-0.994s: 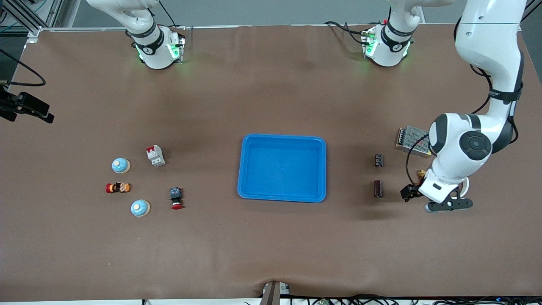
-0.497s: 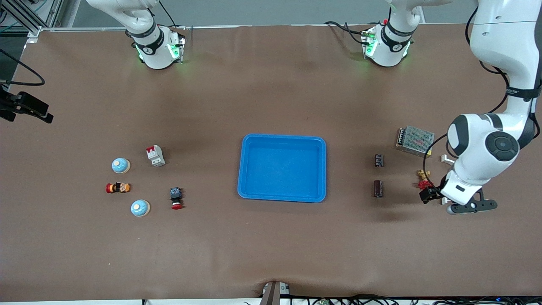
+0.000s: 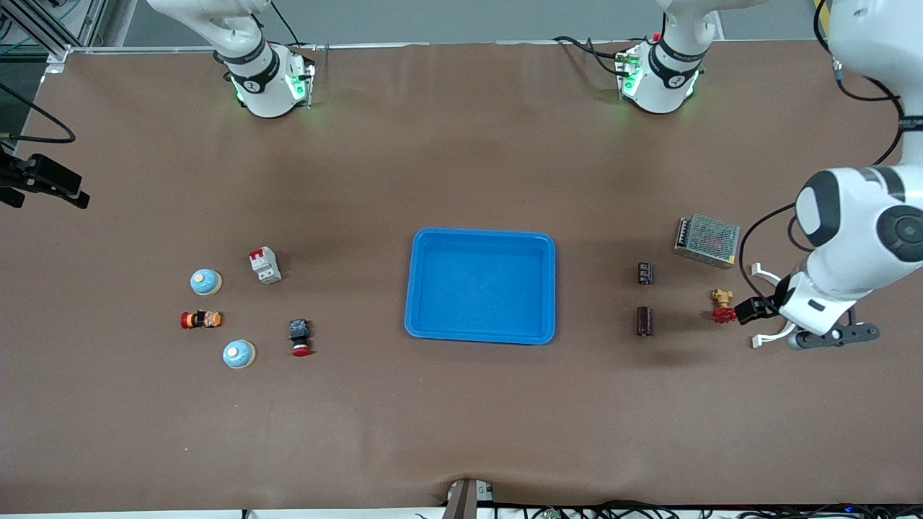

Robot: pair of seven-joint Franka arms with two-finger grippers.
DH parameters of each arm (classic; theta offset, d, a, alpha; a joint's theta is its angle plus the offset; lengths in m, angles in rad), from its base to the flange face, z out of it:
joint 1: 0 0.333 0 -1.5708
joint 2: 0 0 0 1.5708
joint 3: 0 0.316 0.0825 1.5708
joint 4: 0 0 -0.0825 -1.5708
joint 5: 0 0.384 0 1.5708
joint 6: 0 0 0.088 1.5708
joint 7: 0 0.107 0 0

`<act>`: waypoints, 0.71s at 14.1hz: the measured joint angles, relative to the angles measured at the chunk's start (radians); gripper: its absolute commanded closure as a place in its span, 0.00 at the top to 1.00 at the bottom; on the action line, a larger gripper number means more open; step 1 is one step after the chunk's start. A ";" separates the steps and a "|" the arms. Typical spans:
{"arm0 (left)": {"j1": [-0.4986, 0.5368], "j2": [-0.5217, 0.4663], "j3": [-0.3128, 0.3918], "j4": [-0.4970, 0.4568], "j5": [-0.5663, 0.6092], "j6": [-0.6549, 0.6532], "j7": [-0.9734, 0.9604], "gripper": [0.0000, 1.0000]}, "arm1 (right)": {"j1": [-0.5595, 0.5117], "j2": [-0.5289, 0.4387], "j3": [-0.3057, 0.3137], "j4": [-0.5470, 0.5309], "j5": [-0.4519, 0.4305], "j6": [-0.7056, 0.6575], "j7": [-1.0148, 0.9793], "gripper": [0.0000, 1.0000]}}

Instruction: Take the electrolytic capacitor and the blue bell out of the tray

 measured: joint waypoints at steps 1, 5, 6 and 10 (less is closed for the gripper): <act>-0.005 -0.027 0.007 0.000 -0.008 -0.032 0.000 1.00 | 0.000 0.000 0.000 0.000 0.000 0.000 0.000 1.00; -0.060 -0.133 0.132 0.002 -0.043 -0.162 0.005 1.00 | 0.000 0.000 0.000 0.001 0.000 0.000 0.000 1.00; -0.060 -0.163 0.157 0.003 -0.045 -0.206 0.007 1.00 | 0.000 0.000 0.000 0.001 0.000 0.000 0.000 1.00; -0.053 -0.283 0.228 0.018 -0.085 -0.342 0.093 1.00 | 0.000 0.000 0.000 0.001 0.000 0.000 0.000 1.00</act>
